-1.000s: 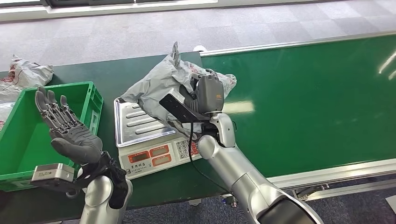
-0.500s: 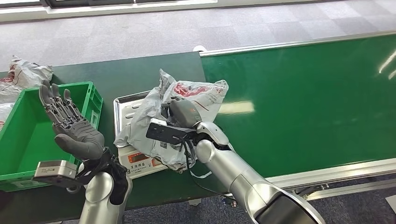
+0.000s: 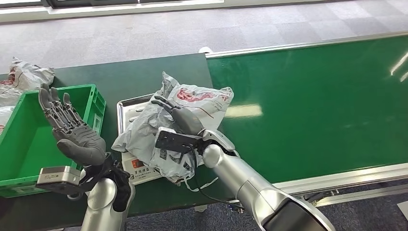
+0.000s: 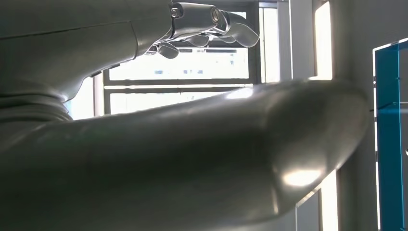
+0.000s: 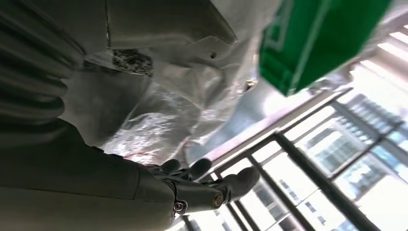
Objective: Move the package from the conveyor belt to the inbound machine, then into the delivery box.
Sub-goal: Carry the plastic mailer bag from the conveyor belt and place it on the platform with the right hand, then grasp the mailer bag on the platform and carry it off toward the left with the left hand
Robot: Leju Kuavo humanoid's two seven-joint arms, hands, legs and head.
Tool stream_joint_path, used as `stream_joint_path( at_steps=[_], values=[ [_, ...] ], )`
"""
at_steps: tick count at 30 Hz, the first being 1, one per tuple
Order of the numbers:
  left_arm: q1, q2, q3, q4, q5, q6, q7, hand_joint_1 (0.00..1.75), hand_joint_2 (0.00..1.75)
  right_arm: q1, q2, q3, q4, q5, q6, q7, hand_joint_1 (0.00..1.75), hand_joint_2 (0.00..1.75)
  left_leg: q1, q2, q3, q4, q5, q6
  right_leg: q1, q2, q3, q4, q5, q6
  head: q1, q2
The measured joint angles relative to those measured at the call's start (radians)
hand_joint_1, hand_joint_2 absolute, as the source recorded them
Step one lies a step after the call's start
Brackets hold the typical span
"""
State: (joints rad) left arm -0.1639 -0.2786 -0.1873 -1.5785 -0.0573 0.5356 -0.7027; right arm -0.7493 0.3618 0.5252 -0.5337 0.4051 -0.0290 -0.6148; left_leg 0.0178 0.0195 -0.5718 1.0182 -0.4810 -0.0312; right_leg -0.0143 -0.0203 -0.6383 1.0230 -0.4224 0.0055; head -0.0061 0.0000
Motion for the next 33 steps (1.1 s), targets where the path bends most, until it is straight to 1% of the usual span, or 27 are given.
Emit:
stream_joint_path(
  at_steps=[2,5,7,10,12,18,20,21,22,23,24,25,26,28,29,30,31,33],
  values=[
    [0.007,0.004,0.0,-0.006,-0.006,0.01,0.0,0.0,0.0,0.017,-0.012,-0.033,-0.059,-0.038,0.068,-0.039,0.0,0.0,0.0,0.0,0.0,0.0,0.0,0.0,0.0,0.0,0.0,0.0,0.0,0.0,0.0,0.0],
    [0.019,0.01,0.0,-0.019,-0.019,0.029,0.0,0.0,0.0,0.069,-0.033,-0.082,-0.197,-0.059,0.108,-0.048,0.0,0.0,0.0,0.0,0.0,0.0,0.0,0.0,0.0,0.0,0.0,0.0,0.0,0.0,0.0,0.0],
    [0.03,0.013,0.0,-0.029,-0.023,0.036,0.0,0.0,0.0,0.116,-0.041,-0.119,-0.313,-0.106,0.144,-0.05,0.0,0.0,0.0,0.0,0.0,0.0,0.0,0.0,0.0,0.0,0.0,0.0,0.0,0.0,0.0,0.0],
    [0.044,0.017,0.0,-0.036,-0.026,0.033,0.0,0.0,0.0,0.186,-0.051,-0.175,-0.495,-0.232,0.276,-0.061,0.0,0.0,0.0,-0.001,-0.001,0.0,-0.001,0.0,0.0,0.0,0.0,0.0,0.0,0.0,0.0,0.0],
    [0.048,0.019,0.0,-0.038,-0.027,0.027,0.0,0.0,0.0,0.22,-0.057,-0.204,-0.594,-0.285,0.34,-0.067,0.0,0.0,0.0,0.0,-0.001,0.0,-0.001,0.0,0.0,0.0,0.0,0.0,-0.001,0.0,0.0,0.0],
    [0.051,0.019,0.0,-0.04,-0.033,0.016,0.0,0.0,0.0,0.295,-0.074,-0.249,-0.789,-0.345,0.441,-0.082,0.0,0.0,0.0,0.0,0.0,0.0,-0.001,0.0,0.0,0.0,0.0,0.0,0.0,0.0,0.0,0.0],
    [0.051,0.019,0.0,-0.04,-0.038,0.015,0.0,0.0,0.0,0.321,-0.078,-0.257,-0.847,-0.34,0.453,-0.084,0.0,0.0,0.0,0.001,0.0,0.0,-0.001,0.0,0.0,0.0,0.0,0.0,0.0,0.0,0.0,0.0],
    [0.052,0.019,0.0,-0.039,-0.045,0.017,0.0,0.0,0.0,0.334,-0.079,-0.261,-0.873,-0.324,0.443,-0.084,0.0,0.0,0.0,0.001,0.0,0.0,-0.001,0.0,0.0,0.0,0.0,0.0,0.0,0.0,0.0,0.0],
    [0.052,0.019,0.0,-0.037,-0.057,0.02,0.001,0.0,0.44,0.346,-0.08,-0.265,-0.899,-0.3,0.417,-0.084,0.0,0.44,0.0,0.001,0.0,0.0,-0.001,0.0,0.0,0.0,0.0,0.0,0.0,0.0,0.0,0.0],
    [0.051,0.019,0.0,-0.031,-0.081,0.026,0.009,0.0,0.87,0.36,-0.081,-0.27,-0.926,-0.265,0.367,-0.084,0.0,0.87,0.0,0.0,0.0,0.0,-0.001,0.0,0.0,0.0,0.0,0.0,0.0,0.0,0.0,0.0],
    [0.049,0.019,0.0,-0.021,-0.12,0.032,0.027,0.0,1.31,0.375,-0.081,-0.275,-0.956,-0.219,0.289,-0.084,0.0,1.31,0.0,0.0,0.0,0.0,-0.001,0.0,0.0,0.0,0.0,-0.001,-0.001,0.0,0.0,0.0],
    [0.044,0.019,0.001,-0.003,-0.182,0.036,0.065,0.0,1.75,0.393,-0.08,-0.278,-0.994,-0.162,0.173,-0.084,0.0,1.75,-0.001,-0.001,0.0,0.0,-0.001,0.0,0.0,-0.001,0.0,-0.001,-0.001,0.001,0.0,0.0],
    [0.036,0.02,0.002,0.023,-0.266,0.034,0.123,0.0,1.75,0.413,-0.08,-0.279,-1.04,-0.099,0.033,-0.084,0.0,1.75,-0.001,-0.002,0.0,0.0,-0.001,0.0,-0.001,-0.002,0.0,-0.001,-0.001,0.001,0.0,0.0],
    [0.003,0.022,0.007,0.103,-0.474,0.005,0.27,0.0,1.75,0.455,-0.08,-0.268,-1.147,0.027,-0.252,-0.085,0.0,1.75,-0.001,-0.003,-0.001,0.0,-0.001,0.0,-0.001,-0.004,0.001,-0.001,-0.001,0.001,0.0,0.0],
    [-0.023,0.024,0.009,0.156,-0.577,-0.02,0.335,0.0,1.75,0.474,-0.08,-0.254,-1.199,0.08,-0.358,-0.086,0.0,1.75,-0.001,-0.003,-0.001,0.0,-0.001,0.0,-0.001,-0.004,0.001,-0.001,-0.001,0.001,0.0,0.0],
    [-0.053,0.025,0.011,0.216,-0.672,-0.052,0.385,0.0,1.75,0.491,-0.08,-0.233,-1.247,0.128,-0.433,-0.086,0.0,1.75,-0.002,-0.002,-0.001,0.0,-0.001,0.0,-0.002,-0.004,0.001,-0.001,-0.001,0.001,0.0,0.0],
    [-0.086,0.026,0.012,0.278,-0.75,-0.08,0.417,0.0,1.75,0.506,-0.081,-0.208,-1.287,0.166,-0.481,-0.086,0.0,1.75,-0.002,-0.001,-0.001,0.0,-0.001,0.0,-0.002,-0.003,0.0,-0.001,-0.001,0.001,0.0,0.0],
    [-0.144,0.027,0.012,0.394,-0.851,-0.117,0.447,0.0,1.75,0.521,-0.081,-0.159,-1.344,0.212,-0.532,-0.084,0.0,1.75,-0.002,0.001,0.0,0.0,-0.001,0.0,-0.002,-0.002,0.0,-0.001,-0.001,0.001,0.0,0.0]
  ],
)
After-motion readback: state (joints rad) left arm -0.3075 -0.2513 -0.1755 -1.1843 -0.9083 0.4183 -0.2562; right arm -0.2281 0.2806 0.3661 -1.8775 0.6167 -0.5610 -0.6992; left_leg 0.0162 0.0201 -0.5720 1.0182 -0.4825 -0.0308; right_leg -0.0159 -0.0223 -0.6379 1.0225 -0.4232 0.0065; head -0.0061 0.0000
